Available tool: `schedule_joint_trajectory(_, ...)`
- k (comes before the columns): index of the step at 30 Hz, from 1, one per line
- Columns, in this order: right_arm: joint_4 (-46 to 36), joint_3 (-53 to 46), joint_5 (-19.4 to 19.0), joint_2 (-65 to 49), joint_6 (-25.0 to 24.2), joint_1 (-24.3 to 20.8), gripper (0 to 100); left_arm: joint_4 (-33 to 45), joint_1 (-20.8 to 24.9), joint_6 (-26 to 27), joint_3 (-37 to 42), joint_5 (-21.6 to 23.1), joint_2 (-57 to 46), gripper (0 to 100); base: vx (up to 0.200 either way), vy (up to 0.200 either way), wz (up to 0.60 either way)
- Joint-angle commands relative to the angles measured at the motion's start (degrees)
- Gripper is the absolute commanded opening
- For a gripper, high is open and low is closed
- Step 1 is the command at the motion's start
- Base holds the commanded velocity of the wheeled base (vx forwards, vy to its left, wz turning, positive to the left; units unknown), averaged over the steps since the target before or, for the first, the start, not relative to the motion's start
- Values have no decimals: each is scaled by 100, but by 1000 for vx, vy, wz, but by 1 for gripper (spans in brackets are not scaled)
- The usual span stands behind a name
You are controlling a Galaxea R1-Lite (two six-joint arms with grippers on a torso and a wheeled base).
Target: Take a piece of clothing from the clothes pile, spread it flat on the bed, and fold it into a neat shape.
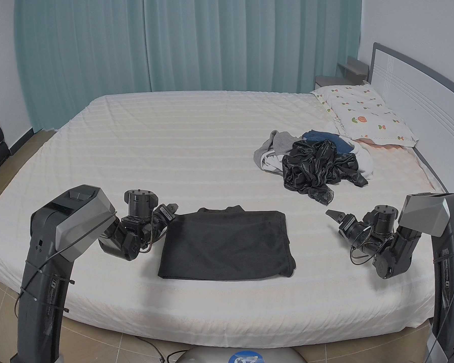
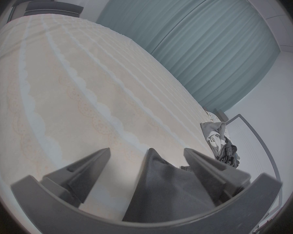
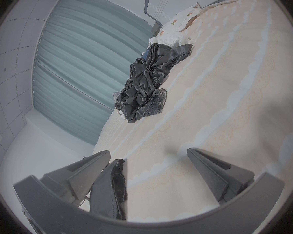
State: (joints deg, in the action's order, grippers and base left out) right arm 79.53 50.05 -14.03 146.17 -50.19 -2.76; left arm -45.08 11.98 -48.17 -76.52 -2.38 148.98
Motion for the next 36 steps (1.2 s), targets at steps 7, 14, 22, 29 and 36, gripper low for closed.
schedule_joint_trajectory(7,10,-31,-3,0,0,-6,100,-9,-135,1090,1016,1187,-757,100,0,0,0)
schedule_joint_trajectory(14,10,-22,-3,0,0,-6,100,-18,-3,1749,1394,1240,-721,100,0,0,0)
schedule_joint_trajectory(22,10,-13,-3,0,0,-15,100,-141,67,1784,1684,1556,-818,100,0,0,0)
schedule_joint_trajectory(29,10,-22,-3,0,0,-15,100,-282,138,1793,1755,1679,-818,100,0,0,0)
schedule_joint_trajectory(36,10,-4,-3,0,9,-15,100,-300,138,1784,1728,1864,-783,100,0,0,0)
